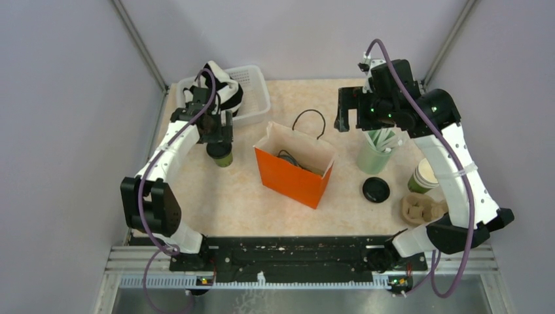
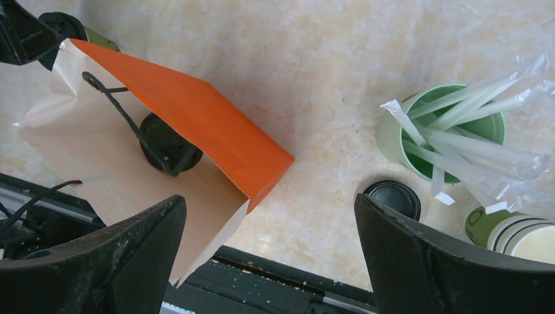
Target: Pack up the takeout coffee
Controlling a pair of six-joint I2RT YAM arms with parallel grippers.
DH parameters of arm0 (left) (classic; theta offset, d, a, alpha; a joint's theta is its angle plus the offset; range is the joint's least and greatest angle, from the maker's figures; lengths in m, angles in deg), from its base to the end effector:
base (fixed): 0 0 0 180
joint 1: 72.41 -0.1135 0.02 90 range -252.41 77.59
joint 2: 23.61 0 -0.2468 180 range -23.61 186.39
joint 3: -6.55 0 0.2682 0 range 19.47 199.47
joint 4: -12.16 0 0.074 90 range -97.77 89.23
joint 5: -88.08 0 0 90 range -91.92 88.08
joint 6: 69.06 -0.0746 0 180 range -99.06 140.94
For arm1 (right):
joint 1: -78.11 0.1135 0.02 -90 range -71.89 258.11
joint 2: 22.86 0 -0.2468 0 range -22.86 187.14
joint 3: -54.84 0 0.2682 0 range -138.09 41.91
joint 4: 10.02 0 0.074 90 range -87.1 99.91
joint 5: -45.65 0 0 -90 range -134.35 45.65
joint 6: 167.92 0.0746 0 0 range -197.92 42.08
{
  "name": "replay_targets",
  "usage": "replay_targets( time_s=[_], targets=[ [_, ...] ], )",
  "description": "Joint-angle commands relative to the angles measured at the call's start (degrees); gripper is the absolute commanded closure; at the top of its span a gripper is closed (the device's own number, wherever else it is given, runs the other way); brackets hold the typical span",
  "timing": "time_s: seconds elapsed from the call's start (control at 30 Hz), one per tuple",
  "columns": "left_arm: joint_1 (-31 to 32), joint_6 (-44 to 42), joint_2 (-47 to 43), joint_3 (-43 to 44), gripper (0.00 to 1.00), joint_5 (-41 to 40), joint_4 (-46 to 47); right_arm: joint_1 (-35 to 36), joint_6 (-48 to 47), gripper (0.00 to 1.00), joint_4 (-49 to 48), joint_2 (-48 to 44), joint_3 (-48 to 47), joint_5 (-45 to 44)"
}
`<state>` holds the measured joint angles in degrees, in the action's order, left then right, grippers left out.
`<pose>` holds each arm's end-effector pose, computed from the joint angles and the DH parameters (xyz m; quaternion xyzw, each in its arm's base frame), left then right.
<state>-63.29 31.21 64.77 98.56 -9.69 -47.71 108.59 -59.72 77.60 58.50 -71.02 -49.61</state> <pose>0.3599 -0.0476 0.2542 -0.0293 0.9545 0.0151 0.2965 0.2469 0.1374 0.4441 -0.0799 0.9132 0.1254 0.3794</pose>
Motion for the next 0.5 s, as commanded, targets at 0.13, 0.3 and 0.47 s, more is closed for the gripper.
replay_targets(
  time_s=[0.13,0.3,0.47],
  targets=[
    [-0.2,-1.3,1.5,-0.1,0.02,0.8,1.7,0.0,-0.3,0.01,-2.1,-1.2,-0.8,1.6],
    [-0.3,-1.4,2.3,-0.7,0.08,1.0,1.8,0.0,-0.7,0.01,-2.4,-1.2,-0.5,1.6],
    [-0.3,-1.3,4.2,0.4,0.18,1.4,0.6,0.0,-0.9,0.01,-2.7,-1.1,-0.2,1.9]
  ],
)
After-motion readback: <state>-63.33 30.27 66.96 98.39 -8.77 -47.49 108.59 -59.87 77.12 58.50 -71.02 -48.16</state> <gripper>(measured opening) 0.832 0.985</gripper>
